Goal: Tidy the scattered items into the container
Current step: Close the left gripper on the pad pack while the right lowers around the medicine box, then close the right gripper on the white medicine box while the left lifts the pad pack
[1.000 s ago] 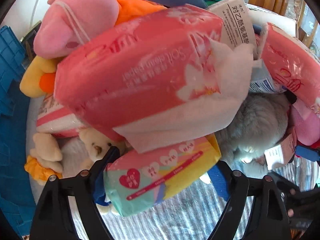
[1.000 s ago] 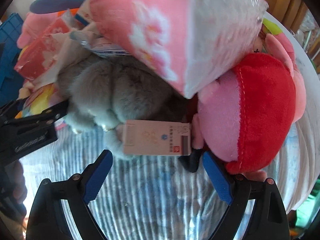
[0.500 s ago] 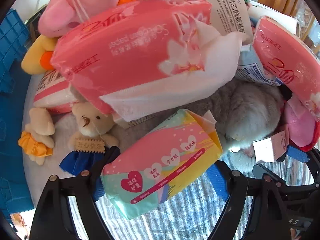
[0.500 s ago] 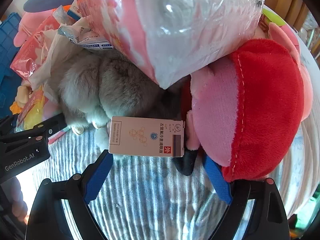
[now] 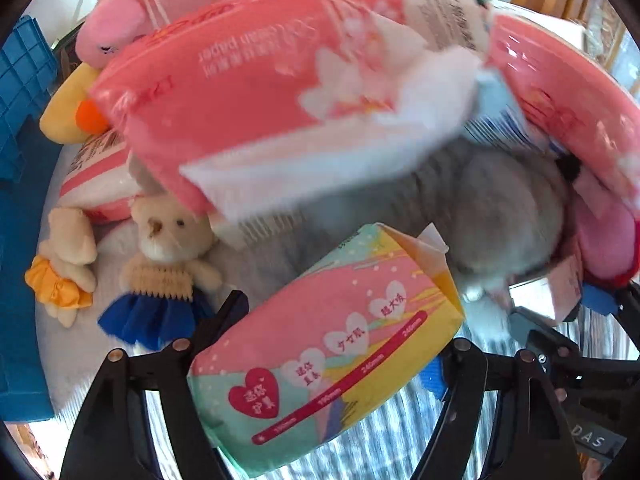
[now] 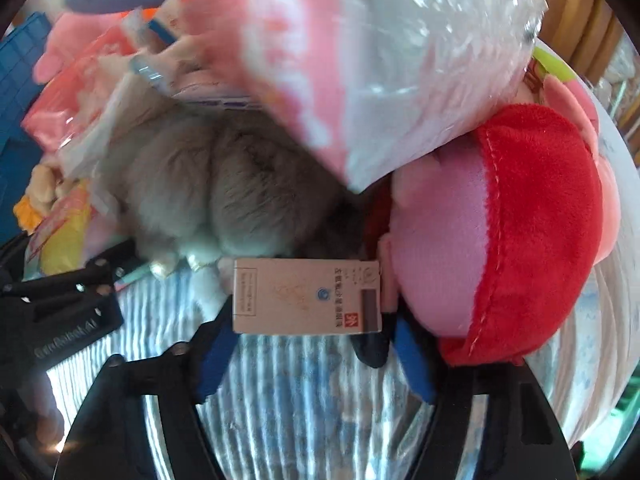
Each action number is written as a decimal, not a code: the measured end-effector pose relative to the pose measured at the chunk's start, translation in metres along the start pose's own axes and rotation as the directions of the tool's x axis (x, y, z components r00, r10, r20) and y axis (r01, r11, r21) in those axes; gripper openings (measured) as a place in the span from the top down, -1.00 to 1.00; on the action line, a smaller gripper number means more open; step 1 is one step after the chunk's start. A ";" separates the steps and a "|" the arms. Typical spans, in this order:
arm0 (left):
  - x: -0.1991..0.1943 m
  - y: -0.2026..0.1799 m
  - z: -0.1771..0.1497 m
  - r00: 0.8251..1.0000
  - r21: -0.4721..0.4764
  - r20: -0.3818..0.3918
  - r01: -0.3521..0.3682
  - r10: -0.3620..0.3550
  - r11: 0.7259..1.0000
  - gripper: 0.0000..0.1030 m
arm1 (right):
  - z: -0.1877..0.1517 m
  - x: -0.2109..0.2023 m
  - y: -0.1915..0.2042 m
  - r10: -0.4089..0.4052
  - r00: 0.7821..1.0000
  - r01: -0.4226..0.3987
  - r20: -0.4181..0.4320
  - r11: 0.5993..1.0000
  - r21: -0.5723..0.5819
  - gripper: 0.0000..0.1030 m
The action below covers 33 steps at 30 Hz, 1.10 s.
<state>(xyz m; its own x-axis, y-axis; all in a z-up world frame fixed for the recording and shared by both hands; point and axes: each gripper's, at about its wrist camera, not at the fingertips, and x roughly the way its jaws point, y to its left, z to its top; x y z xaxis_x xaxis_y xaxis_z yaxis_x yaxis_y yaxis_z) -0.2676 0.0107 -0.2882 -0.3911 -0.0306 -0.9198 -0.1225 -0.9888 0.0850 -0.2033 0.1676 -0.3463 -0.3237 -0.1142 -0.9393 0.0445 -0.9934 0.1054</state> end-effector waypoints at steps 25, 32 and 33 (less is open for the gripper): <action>0.004 0.009 0.008 0.994 -0.143 -0.007 0.107 -0.109 0.984 -0.46 | -0.019 -0.014 -0.014 0.037 0.999 -0.037 -0.011 0.999 -0.034 -0.56; -0.005 -0.003 -0.003 0.997 -0.042 0.045 0.056 -0.054 0.998 -0.44 | -0.019 -0.018 -0.018 0.045 0.999 -0.044 0.015 0.999 -0.018 -0.56; -0.007 -0.006 -0.006 0.997 -0.022 0.058 0.046 -0.044 0.999 -0.44 | -0.019 -0.018 -0.019 0.042 0.999 -0.042 0.022 0.999 -0.017 -0.56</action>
<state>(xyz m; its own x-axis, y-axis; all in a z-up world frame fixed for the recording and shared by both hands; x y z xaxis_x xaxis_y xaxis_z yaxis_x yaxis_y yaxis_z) -0.2588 0.0157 -0.2844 -0.4378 0.0219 -0.8988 -0.1198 -0.9922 0.0342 -0.1808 0.1882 -0.3377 -0.3419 -0.1561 -0.9267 0.0744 -0.9875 0.1389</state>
